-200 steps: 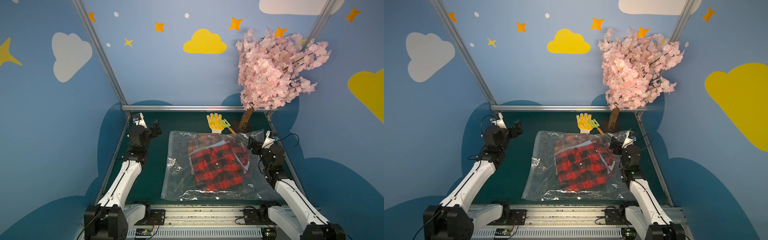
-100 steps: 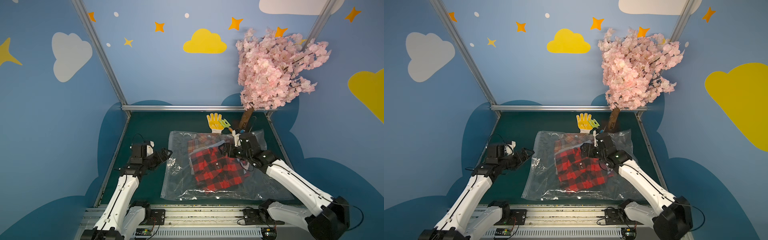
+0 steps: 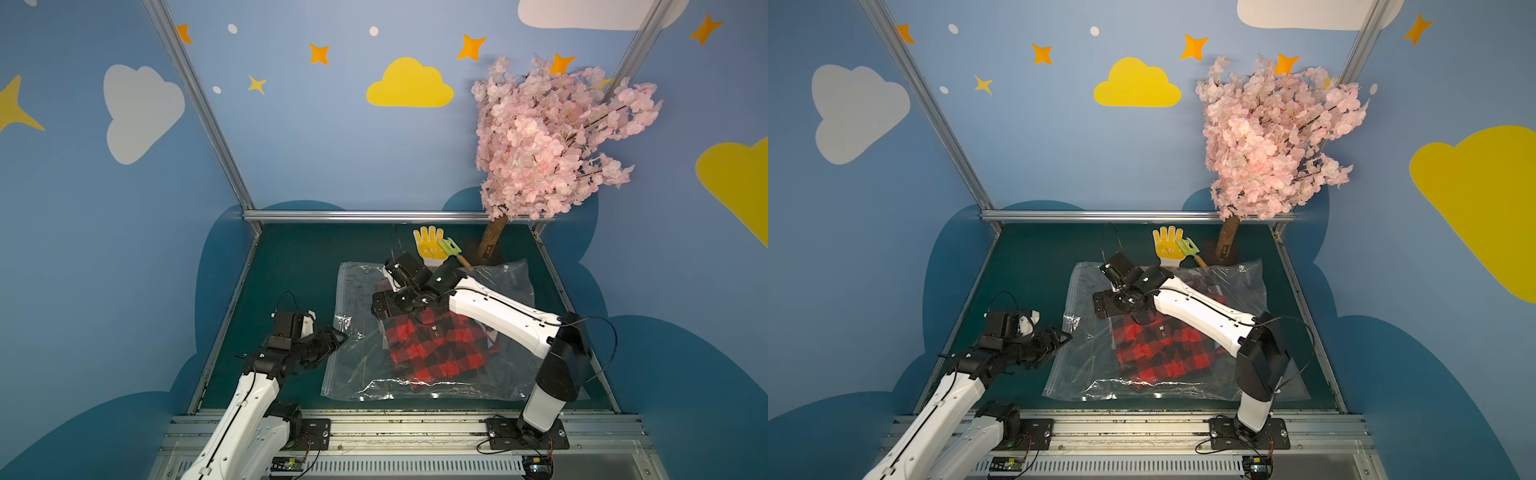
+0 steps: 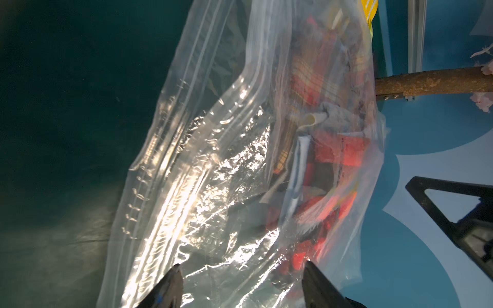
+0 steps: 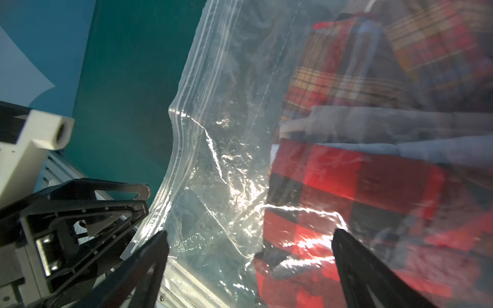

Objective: Take the shirt out of the vacuum bag
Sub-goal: Open the vacuum bag at the center of the board.

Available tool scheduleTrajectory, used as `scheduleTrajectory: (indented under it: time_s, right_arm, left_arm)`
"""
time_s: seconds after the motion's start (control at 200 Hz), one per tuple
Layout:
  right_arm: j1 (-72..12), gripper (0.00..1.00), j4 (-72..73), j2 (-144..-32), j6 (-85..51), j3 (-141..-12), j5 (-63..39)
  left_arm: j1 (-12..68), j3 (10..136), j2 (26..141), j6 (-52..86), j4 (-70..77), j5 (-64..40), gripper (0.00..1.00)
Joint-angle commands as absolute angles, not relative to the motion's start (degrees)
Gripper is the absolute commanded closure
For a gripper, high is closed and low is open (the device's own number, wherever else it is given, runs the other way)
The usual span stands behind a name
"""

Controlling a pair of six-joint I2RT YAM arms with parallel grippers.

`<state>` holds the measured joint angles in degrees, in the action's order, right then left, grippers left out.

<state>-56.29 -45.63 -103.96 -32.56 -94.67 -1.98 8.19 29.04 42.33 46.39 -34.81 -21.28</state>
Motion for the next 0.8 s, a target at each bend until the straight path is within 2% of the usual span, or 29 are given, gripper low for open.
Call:
scheduleTrajectory:
  time_s: [0.0,0.05,0.225,0.365,0.556,0.796]
  right_arm:
    - [-58.0,0.03,-53.0,-107.2,-32.7,-98.2,-2.5]
    - [-58.6,0.03,-52.9,-108.4,-32.8,-99.4,-2.4]
    - [-59.5,0.03,-55.2,-112.9,-32.2,-105.1,-1.2]
    - [-60.8,0.03,-61.3,-118.4,-30.3,-114.1,2.1]
    - [-61.7,0.03,-65.1,-125.4,-30.1,-123.1,3.0]
    - [-61.4,0.03,-65.0,-131.4,-29.6,-130.0,2.3]
  left_arm:
    - [8.3,28.2,41.7,48.6,-39.2,-13.8,0.43]
    - [8.2,27.5,42.0,49.5,-38.8,-9.8,0.49]
    - [7.2,27.2,49.6,49.4,-33.6,-7.1,0.65]
    - [6.7,27.3,56.3,48.7,-27.8,-6.6,0.66]
    - [6.6,27.0,63.6,48.7,-20.0,-12.5,0.67]
    - [8.4,24.7,64.0,49.2,-15.2,-16.8,0.66]
